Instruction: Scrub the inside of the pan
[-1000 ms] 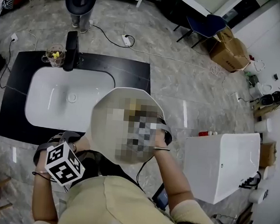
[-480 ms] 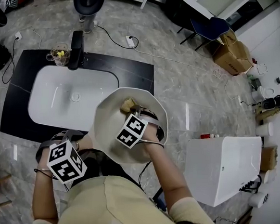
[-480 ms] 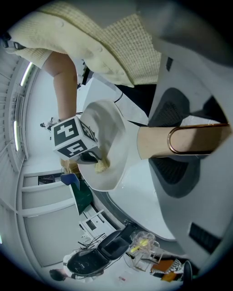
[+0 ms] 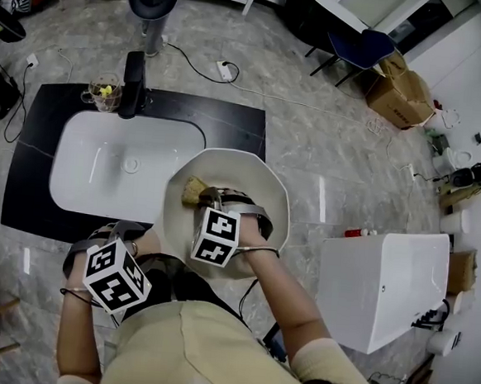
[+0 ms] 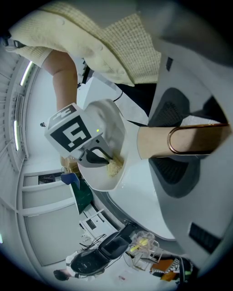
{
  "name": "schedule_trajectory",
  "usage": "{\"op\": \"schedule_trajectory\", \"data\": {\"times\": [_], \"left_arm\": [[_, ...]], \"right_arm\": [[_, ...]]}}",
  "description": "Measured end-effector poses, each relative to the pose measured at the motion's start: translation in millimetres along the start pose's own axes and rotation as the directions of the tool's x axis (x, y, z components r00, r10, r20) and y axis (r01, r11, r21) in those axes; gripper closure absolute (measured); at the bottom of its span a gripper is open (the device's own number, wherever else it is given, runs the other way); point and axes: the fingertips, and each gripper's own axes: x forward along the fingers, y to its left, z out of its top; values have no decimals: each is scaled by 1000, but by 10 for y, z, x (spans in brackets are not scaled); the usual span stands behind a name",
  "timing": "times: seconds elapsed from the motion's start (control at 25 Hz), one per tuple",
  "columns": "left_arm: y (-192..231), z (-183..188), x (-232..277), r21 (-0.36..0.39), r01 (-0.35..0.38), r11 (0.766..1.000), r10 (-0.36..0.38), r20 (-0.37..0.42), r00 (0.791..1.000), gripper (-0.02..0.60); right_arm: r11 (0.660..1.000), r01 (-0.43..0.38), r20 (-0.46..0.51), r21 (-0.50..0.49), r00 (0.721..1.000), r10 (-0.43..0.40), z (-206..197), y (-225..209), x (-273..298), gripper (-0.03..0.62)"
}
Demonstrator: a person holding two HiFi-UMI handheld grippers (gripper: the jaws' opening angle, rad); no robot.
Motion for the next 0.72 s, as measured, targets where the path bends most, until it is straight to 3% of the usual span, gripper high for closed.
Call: {"op": "schedule_trajectory", "data": {"times": [0.36, 0.72], "left_arm": [[-12, 13, -24, 6, -7, 1000, 7, -6, 1000, 371], [-13, -1, -8, 10, -15, 1000, 15, -9, 1000, 371]], "right_arm": [[988, -134, 45, -73, 989, 138, 129, 376, -204, 525], [940, -305, 21, -155, 950, 312, 49, 774, -403, 525]]}}
